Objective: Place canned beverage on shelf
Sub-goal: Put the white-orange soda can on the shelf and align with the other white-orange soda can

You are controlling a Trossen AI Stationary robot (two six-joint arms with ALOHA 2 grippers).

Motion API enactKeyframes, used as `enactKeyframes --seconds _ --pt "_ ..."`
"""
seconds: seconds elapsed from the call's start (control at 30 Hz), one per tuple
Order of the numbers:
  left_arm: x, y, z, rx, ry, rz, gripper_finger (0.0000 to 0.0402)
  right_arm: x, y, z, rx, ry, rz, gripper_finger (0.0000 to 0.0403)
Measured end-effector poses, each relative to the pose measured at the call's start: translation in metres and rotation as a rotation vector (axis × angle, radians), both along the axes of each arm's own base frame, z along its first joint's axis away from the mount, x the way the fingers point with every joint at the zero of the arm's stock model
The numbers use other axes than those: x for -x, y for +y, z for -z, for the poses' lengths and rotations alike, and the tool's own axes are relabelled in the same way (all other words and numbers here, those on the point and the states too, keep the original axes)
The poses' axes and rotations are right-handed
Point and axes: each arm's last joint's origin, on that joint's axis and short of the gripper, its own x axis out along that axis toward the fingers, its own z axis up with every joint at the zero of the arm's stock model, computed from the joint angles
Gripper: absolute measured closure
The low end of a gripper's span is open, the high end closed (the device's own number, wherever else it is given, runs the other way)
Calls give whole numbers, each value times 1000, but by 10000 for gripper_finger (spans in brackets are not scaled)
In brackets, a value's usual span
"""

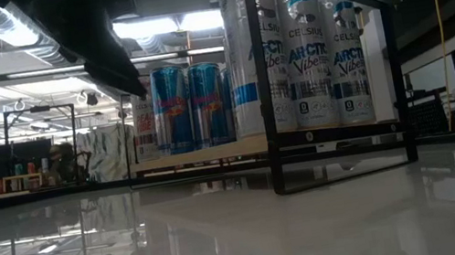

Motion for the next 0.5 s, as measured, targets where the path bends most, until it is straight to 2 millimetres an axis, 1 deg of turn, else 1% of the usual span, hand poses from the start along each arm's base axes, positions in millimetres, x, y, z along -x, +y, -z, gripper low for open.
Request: enactKeyframes --seconds 0.1,0.27,0.4,0.5 --pt "0 -3 0 0 0 11 84 -17 -10 -2 -1 -72 -80 159" --pt "1 -6 0 18 -3 4 84 -37 -27 -2 41 -147 -234 159" --pt "1 -9 0 36 -7 -5 84 -46 -37 2 89 -158 -334 159" --pt "1 -11 0 56 -12 -19 84 -53 -41 6 87 -152 -381 158"
